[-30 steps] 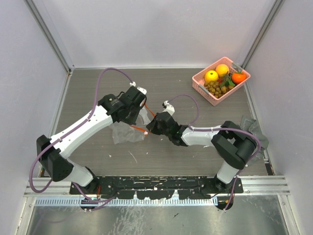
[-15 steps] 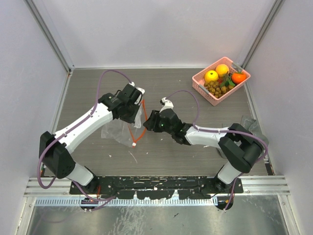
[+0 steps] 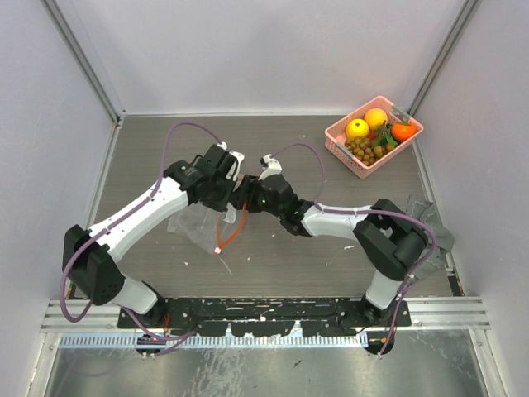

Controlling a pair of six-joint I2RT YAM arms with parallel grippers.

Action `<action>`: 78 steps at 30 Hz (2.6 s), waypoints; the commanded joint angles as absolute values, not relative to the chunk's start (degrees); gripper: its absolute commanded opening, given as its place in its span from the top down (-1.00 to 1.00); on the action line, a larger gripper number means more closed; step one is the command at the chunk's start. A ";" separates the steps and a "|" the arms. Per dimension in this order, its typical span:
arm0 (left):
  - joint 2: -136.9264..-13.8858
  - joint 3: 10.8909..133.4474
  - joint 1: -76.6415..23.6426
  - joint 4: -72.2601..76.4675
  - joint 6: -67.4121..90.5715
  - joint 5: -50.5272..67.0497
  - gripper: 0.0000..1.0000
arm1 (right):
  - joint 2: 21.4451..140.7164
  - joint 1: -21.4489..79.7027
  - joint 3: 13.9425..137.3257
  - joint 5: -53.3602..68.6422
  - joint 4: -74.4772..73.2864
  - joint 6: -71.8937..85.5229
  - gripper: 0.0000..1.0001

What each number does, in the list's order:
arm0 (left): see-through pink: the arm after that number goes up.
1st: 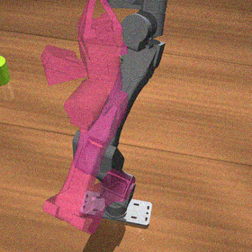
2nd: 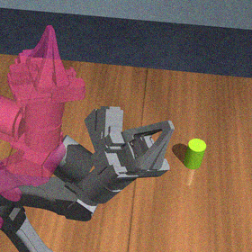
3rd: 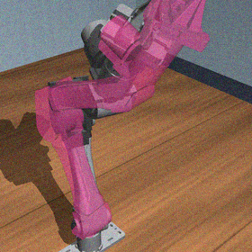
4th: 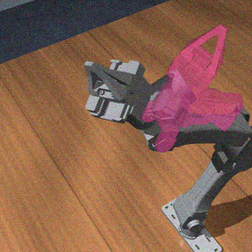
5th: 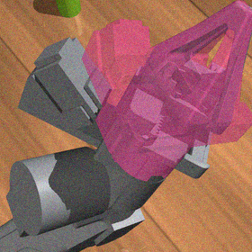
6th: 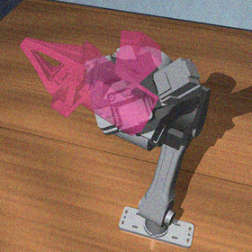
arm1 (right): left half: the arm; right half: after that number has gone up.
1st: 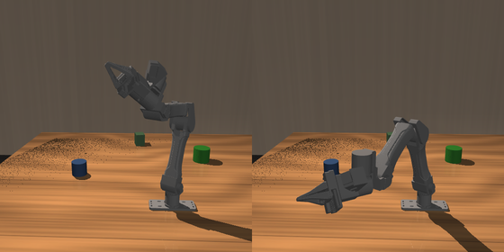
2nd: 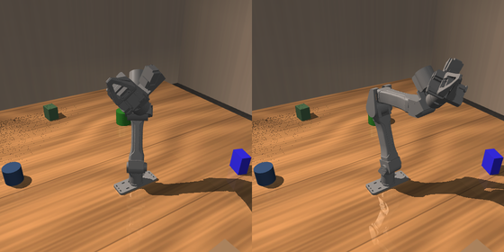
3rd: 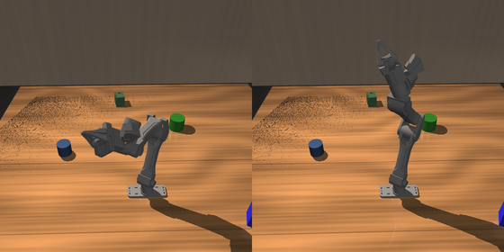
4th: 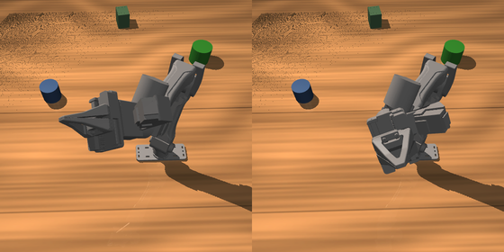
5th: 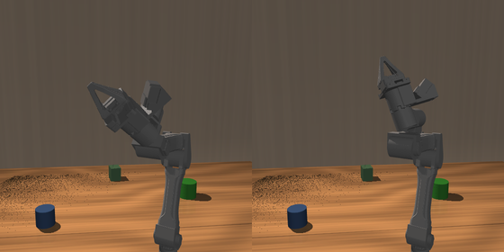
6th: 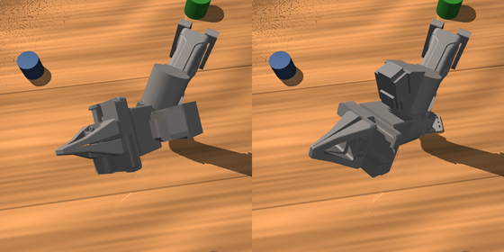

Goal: Place the food in the zip-top bag and seal the zipper
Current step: Open the zipper of the food storage bag.

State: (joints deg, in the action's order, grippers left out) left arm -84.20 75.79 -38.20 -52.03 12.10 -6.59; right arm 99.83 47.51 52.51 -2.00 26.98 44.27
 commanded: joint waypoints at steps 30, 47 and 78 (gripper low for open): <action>-82.62 73.53 -40.93 -47.55 12.19 -9.81 0.18 | 98.38 48.41 45.76 -9.43 34.50 62.32 0.99; -87.09 74.11 -45.98 -45.46 13.41 -24.26 0.59 | 98.47 49.57 43.82 -8.08 36.38 65.85 0.99; -84.28 76.32 -46.26 -48.22 8.96 -34.46 1.00 | 92.58 46.93 43.26 -2.39 35.29 52.04 0.30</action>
State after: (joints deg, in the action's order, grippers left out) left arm -85.95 75.81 -46.44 -49.95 9.32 -36.07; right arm 96.79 47.13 41.89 -5.28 30.61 56.12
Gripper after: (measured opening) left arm 0.008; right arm 0.301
